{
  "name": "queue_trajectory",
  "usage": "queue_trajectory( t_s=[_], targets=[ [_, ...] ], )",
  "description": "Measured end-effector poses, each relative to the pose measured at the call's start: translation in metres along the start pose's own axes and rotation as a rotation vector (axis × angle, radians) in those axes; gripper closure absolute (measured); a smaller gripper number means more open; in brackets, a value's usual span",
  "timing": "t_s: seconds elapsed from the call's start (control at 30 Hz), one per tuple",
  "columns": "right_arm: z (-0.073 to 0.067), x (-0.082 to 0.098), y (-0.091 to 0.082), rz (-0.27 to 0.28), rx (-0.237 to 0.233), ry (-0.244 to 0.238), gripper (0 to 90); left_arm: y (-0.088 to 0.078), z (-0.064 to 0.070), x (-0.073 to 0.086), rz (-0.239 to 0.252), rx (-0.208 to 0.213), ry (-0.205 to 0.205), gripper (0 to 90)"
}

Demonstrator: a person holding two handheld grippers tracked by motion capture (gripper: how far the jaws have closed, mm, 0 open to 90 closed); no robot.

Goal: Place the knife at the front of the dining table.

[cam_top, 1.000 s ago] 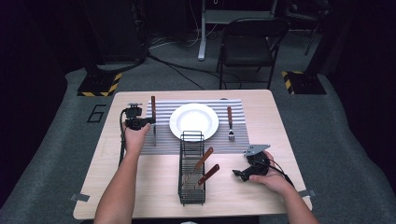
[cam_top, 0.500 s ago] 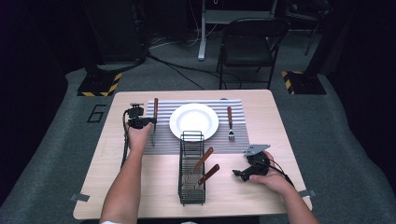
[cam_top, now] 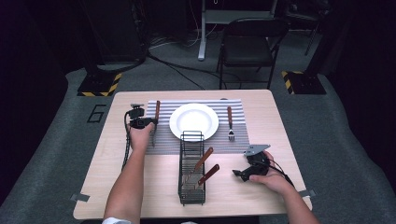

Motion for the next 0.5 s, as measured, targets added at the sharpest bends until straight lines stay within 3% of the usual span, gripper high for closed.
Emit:
queue_trajectory(
  t_s=[0.07,0.5],
  targets=[
    [0.000,0.000,0.000,0.000,0.000,0.000,0.0,0.003,-0.002,0.001,-0.002,0.001,-0.020,80.9],
    [0.000,0.000,0.000,0.001,0.000,0.001,0.0,0.015,-0.006,0.005,-0.009,0.003,-0.059,80.9]
  ],
)
Point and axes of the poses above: each handheld gripper's, and its own axes: y roughly forward along the jaws, x roughly out of its underside, z roughly to its right, the point moved 2 cm from there along y, roughly forward along the jaws, and after that the axes turned 5 degrees about x, right-handed, at the moved point
